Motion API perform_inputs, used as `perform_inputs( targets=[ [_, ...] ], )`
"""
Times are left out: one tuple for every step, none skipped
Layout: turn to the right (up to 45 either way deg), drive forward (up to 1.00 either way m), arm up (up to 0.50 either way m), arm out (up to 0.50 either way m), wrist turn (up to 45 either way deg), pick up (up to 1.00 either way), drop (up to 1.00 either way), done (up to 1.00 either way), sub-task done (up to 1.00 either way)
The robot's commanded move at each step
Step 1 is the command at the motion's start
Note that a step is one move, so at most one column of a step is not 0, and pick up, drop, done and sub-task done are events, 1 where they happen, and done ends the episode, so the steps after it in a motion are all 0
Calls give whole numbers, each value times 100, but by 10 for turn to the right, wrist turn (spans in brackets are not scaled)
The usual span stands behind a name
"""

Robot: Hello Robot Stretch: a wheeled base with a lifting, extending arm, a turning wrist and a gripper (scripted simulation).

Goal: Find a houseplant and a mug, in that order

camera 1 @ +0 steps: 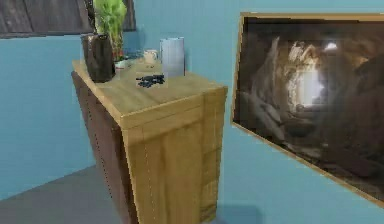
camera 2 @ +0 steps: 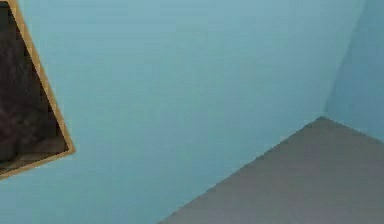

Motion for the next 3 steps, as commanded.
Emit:
perform_inputs(
  targets=[
    [0, 50, 0, 0, 0, 0, 0, 0, 0],
    [-150, 0, 0, 0, 0, 0, 0, 0, 0],
    [0, 0, 0, 0, 0, 0, 0, 100, 0]
  ],
)
